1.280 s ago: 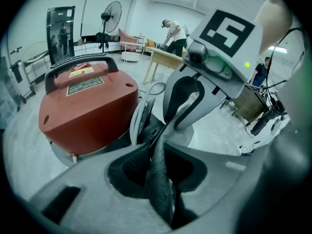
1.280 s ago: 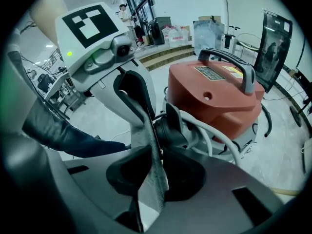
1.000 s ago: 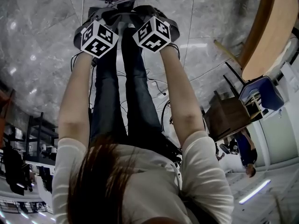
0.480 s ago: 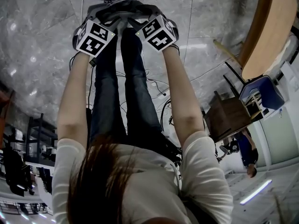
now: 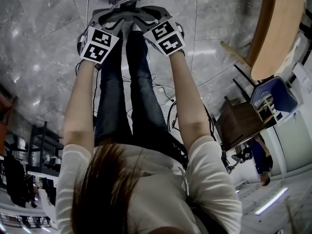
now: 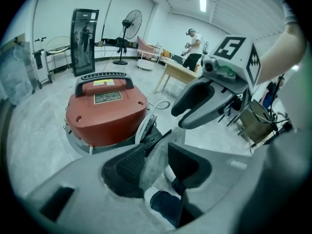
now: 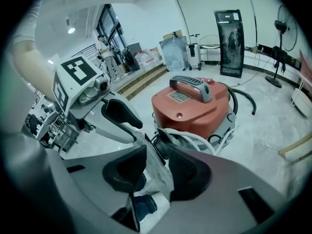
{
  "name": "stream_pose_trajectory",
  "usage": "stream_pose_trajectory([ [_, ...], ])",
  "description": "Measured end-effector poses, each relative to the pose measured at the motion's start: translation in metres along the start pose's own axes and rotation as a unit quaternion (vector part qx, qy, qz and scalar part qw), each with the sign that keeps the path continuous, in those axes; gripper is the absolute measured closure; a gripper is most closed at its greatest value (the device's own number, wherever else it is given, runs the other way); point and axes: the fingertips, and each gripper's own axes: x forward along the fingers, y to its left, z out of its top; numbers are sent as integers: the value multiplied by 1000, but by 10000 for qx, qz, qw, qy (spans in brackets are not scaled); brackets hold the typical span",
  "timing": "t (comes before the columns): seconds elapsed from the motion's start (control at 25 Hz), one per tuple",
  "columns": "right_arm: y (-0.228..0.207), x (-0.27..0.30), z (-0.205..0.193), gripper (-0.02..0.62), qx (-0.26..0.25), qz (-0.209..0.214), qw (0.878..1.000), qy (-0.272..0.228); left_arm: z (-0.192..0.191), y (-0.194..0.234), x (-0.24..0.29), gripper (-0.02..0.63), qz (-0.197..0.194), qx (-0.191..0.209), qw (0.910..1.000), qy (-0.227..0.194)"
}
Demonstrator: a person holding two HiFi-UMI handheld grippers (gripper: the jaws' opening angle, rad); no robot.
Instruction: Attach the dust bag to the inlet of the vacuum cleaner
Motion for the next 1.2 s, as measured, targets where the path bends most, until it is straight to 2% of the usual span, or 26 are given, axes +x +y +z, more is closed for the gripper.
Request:
stream_pose_trajectory([
  [0.2,1,-24,17,540,-15,-232,9995,-221,16,-5,-23,538,281,-127,9994,-156],
  [0.32,3,-40,30,592,-65,-359,9988,-333,27,-9,-39,578,423,-165,9987,-253],
  [0.68,20,-103,76,594,-191,-506,9963,-668,64,-21,-101,589,859,-337,9941,-576],
  [0.88,28,-149,112,594,-192,-635,9927,-1008,91,-19,-147,589,1195,-666,9862,-932],
  [1.2,40,-214,171,594,27,-871,9830,-1618,142,-28,-215,591,1451,-865,9719,-1641],
])
